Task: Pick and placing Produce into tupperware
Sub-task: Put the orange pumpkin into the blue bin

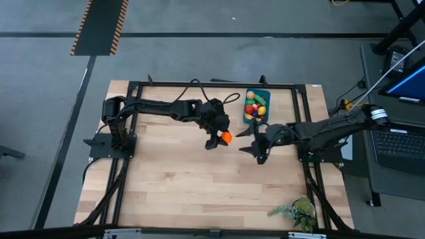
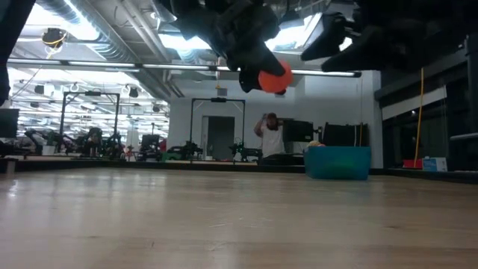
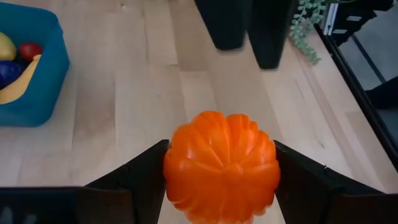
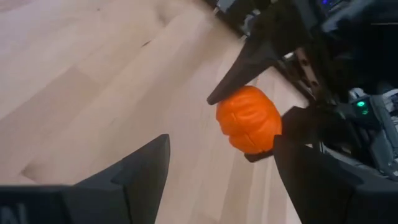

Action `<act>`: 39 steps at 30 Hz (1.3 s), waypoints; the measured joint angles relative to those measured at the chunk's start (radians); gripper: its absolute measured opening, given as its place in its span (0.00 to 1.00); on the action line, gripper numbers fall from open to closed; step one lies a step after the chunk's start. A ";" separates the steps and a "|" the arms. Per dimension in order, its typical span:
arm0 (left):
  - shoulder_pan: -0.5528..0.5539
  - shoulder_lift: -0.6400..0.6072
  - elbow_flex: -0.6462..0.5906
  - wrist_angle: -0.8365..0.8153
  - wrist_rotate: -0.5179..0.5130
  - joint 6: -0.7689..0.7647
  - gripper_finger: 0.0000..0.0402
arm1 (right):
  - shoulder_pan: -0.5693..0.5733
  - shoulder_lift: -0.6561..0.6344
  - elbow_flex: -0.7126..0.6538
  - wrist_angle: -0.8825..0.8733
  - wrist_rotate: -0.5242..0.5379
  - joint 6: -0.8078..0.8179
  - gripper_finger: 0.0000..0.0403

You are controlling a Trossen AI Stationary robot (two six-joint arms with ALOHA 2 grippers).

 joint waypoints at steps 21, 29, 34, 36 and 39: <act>0.002 0.000 0.000 0.004 0.055 0.004 0.59 | -0.001 0.237 0.142 0.077 0.051 -0.170 0.71; 0.002 0.000 0.000 0.034 0.091 0.004 0.59 | -0.007 0.237 0.142 0.090 0.049 -0.175 0.71; 0.001 0.000 0.000 0.048 0.117 0.003 0.59 | -0.021 0.245 0.141 0.090 0.049 -0.175 0.71; 0.001 0.000 0.000 0.048 0.117 0.003 0.59 | -0.027 0.252 0.141 0.091 0.049 -0.175 0.71; -0.003 0.000 0.000 0.047 0.116 0.003 0.59 | -0.033 0.265 0.141 0.098 0.050 -0.175 0.68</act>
